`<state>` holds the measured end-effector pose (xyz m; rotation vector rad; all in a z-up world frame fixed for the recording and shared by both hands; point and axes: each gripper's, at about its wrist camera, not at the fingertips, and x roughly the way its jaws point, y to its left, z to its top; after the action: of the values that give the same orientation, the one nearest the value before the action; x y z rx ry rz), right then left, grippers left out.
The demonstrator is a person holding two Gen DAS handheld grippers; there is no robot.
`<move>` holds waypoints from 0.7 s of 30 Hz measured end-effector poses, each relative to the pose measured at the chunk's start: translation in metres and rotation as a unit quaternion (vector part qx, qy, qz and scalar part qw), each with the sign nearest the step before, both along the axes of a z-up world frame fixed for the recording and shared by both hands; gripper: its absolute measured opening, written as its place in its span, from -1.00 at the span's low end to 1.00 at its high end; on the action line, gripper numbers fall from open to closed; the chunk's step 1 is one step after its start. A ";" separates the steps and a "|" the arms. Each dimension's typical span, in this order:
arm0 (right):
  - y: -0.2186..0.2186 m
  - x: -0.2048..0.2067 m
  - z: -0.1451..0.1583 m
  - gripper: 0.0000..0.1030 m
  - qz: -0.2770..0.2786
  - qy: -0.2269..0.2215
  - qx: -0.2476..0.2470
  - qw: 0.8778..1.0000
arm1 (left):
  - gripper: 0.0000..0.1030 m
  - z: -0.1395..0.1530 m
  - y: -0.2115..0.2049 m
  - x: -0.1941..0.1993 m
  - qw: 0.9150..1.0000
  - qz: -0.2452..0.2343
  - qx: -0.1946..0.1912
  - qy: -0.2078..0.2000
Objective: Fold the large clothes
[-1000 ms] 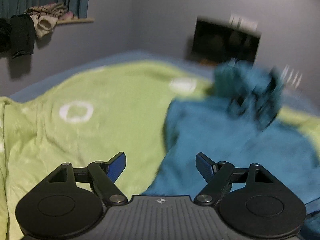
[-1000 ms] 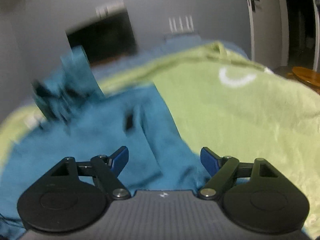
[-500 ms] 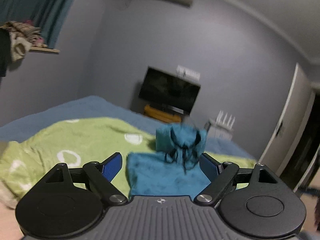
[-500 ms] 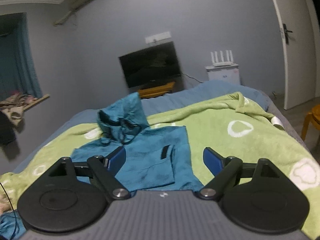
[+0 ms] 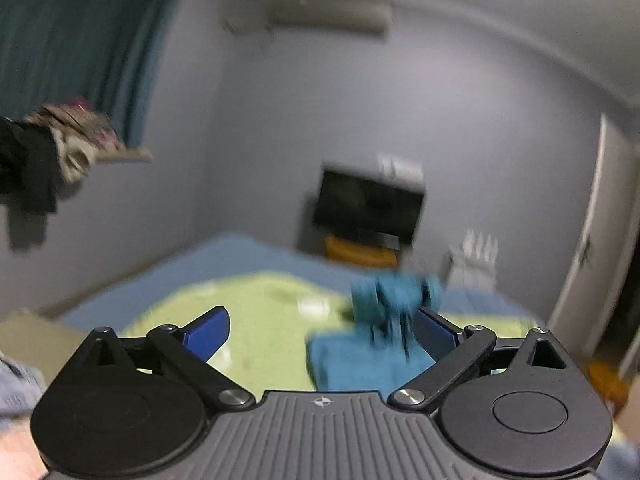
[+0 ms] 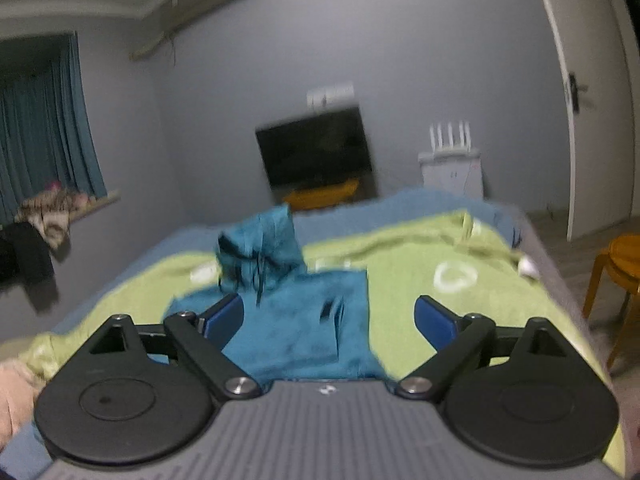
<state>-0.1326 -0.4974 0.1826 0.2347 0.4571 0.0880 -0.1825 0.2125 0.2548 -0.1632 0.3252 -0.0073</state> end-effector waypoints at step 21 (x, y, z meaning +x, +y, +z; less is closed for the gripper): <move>0.087 -0.002 -0.101 0.80 0.263 0.120 -0.224 0.931 | 0.90 -0.190 -0.111 0.015 0.913 -0.303 0.220 0.160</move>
<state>-0.1345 -0.4106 0.0819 -0.3378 0.7624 0.4793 -0.1673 0.1012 0.0652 0.3960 0.6867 -0.5256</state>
